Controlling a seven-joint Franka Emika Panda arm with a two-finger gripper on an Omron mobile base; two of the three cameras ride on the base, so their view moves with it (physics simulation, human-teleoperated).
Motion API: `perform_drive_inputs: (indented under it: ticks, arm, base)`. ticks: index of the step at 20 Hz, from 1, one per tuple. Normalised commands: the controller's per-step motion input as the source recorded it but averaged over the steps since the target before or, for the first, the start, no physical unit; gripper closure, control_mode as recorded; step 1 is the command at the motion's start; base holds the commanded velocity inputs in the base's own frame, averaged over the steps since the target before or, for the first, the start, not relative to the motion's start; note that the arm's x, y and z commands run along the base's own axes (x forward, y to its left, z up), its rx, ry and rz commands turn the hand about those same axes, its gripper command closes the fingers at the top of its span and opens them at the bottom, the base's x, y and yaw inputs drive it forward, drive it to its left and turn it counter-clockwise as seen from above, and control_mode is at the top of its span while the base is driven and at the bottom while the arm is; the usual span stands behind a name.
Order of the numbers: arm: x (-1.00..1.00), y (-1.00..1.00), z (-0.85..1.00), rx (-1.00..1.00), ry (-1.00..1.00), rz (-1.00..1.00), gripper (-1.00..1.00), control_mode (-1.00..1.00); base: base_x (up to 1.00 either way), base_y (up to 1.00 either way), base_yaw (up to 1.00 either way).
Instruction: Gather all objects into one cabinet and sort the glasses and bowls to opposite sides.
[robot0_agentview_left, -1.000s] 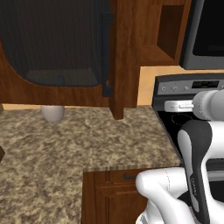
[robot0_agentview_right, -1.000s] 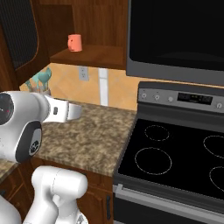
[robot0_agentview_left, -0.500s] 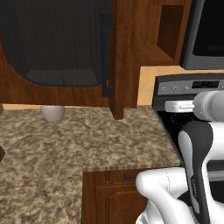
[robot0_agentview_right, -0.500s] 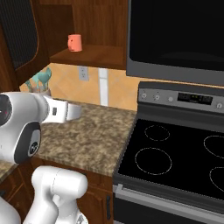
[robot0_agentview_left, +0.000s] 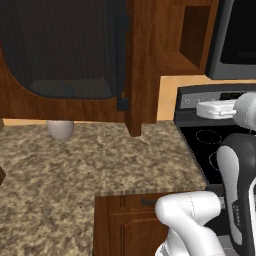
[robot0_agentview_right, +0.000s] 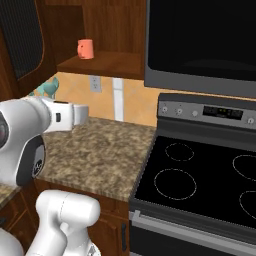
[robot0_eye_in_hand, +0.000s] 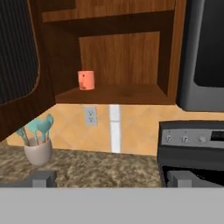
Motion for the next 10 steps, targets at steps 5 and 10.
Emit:
perform_drive_inputs:
  ticks: [5, 10]
  arm:
    - [0.32, 0.46, 0.18, -0.03, -0.01, 0.12, -1.00, -1.00]
    - [0.07, 0.12, 0.47, -0.02, 0.00, 0.04, -1.00, -1.00]
  base:
    - [0.00, 0.00, 0.00]
    - [0.00, 0.00, 0.00]
